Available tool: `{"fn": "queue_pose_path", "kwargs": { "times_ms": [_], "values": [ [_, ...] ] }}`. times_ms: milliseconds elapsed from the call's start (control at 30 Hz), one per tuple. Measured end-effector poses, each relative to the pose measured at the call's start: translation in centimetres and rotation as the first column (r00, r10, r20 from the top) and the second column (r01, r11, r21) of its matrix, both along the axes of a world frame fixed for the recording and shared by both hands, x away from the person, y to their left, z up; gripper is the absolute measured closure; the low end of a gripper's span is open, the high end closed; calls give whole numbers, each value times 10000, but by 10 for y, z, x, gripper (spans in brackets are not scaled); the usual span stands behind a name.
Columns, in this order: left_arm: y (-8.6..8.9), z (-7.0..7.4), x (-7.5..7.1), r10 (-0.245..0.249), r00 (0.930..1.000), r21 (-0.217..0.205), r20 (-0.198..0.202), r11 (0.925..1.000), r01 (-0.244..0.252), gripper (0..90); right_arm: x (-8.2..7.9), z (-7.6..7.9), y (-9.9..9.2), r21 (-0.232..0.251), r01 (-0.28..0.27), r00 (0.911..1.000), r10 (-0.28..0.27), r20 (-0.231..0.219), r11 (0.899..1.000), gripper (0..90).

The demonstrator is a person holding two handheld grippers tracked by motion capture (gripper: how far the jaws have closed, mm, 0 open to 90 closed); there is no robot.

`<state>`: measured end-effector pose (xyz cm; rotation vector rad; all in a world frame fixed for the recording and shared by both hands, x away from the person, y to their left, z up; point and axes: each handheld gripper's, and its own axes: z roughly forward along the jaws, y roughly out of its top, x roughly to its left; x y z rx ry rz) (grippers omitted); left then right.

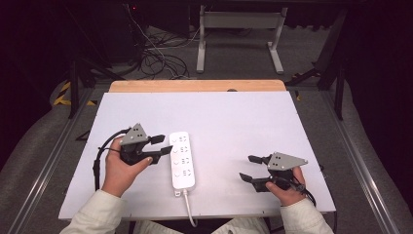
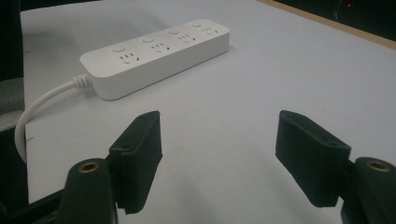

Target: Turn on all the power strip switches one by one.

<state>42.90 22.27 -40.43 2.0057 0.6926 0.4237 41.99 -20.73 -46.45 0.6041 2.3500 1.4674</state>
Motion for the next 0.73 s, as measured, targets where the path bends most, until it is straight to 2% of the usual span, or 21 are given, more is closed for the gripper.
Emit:
{"fn": "queue_pose_path", "kwargs": {
  "times_ms": [100,167,233,267,333,367,433,500,633,733],
  "values": [
    [10,-11,-14,63,9992,-500,384,9987,-44,325,0,0,-1,45,24,10000,-24,-8,10000,319],
    [17,-21,-22,-45,9994,-876,353,9961,76,300,0,0,-2,103,36,10000,-36,-63,9999,316],
    [25,-32,-32,-60,9988,-944,495,9955,107,282,1,0,-2,113,58,9999,-57,-84,9999,315],
    [29,-38,-36,30,9978,-996,660,9950,36,271,1,0,-3,133,68,9999,-67,-89,9999,315],
    [38,-50,-44,227,9971,-1146,731,9933,-142,248,0,0,-3,162,79,9999,-77,-90,9998,315],
    [42,-56,-47,265,9971,-1243,709,9921,-176,239,0,0,-3,195,75,9999,-73,-102,9998,315],
    [50,-69,-51,293,9991,-1587,305,9870,-241,225,1,0,-4,215,100,9999,-98,-114,9997,315],
    [54,-75,-53,361,9993,-1596,115,9866,-338,227,1,-1,-4,202,119,9998,-117,-143,9997,315],
    [53,-73,-54,727,9955,-1334,601,9890,-642,215,1,-1,-5,172,121,9998,-119,-160,9998,315],
    [50,-71,-55,664,9944,-1158,817,9917,-567,197,2,-1,-5,237,125,9997,-120,-220,9996,315]
  ]
}}
